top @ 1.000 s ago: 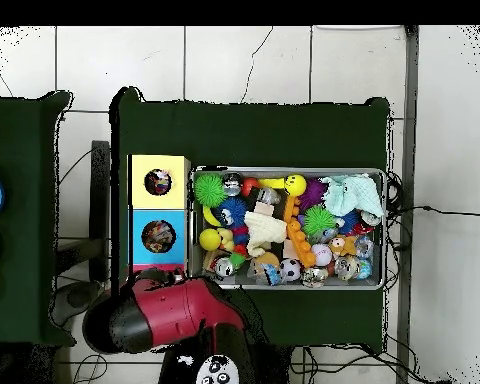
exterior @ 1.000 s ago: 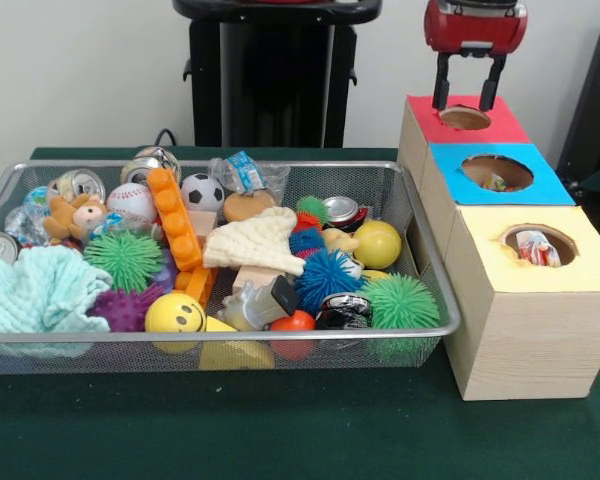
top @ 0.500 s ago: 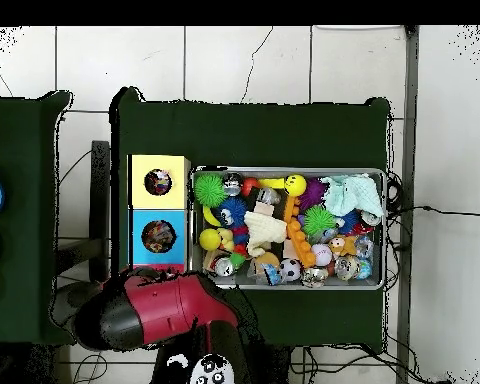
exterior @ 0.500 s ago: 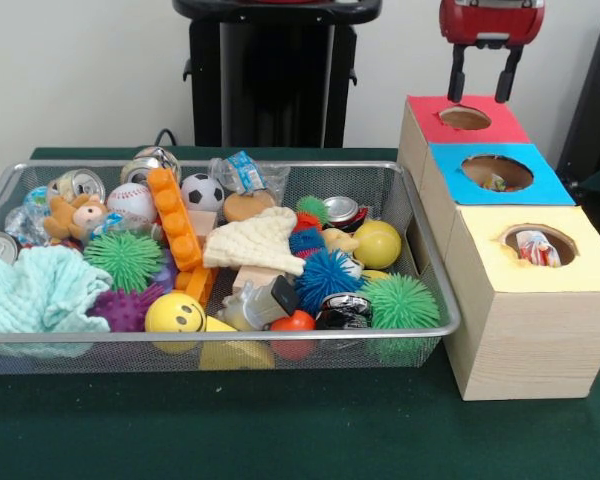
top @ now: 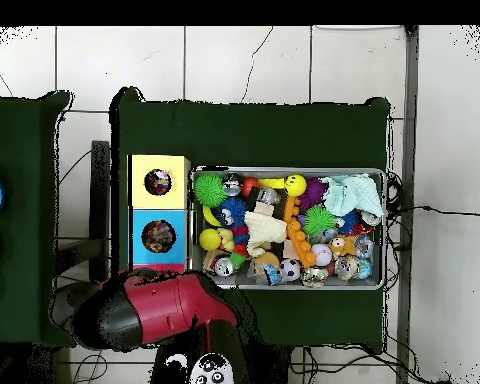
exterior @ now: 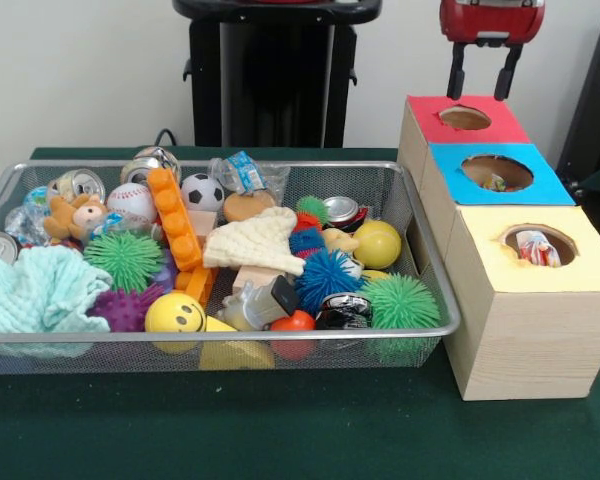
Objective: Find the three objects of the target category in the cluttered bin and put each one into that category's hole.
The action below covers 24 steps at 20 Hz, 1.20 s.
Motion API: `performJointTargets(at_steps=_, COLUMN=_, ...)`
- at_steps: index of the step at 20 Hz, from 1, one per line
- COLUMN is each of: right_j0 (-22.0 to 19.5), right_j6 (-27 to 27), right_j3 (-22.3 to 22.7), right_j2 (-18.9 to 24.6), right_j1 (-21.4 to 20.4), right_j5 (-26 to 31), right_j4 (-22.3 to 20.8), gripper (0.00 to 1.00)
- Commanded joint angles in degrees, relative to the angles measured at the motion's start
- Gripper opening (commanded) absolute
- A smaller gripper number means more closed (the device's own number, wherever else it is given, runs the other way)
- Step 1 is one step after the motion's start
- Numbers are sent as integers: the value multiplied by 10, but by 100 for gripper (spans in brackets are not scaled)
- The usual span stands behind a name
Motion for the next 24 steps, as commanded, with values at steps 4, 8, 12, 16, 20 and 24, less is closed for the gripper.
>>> performJointTargets(at_steps=4, right_j0=6, right_j6=35, right_j3=-28, right_j2=37, right_j1=32, right_j5=35, right_j4=5, gripper=100)
performJointTargets(at_steps=8, right_j0=19, right_j6=42, right_j3=-49, right_j2=22, right_j1=34, right_j5=65, right_j4=2, gripper=100)
performJointTargets(at_steps=12, right_j0=-2, right_j6=31, right_j3=-64, right_j2=32, right_j1=54, right_j5=53, right_j4=12, gripper=100)
performJointTargets(at_steps=16, right_j0=-16, right_j6=24, right_j3=-86, right_j2=42, right_j1=66, right_j5=67, right_j4=25, gripper=100)
performJointTargets(at_steps=20, right_j0=-26, right_j6=22, right_j3=-100, right_j2=48, right_j1=76, right_j5=75, right_j4=33, gripper=100)
performJointTargets(at_steps=24, right_j0=-31, right_j6=26, right_j3=-105, right_j2=53, right_j1=93, right_j5=60, right_j4=35, gripper=100)
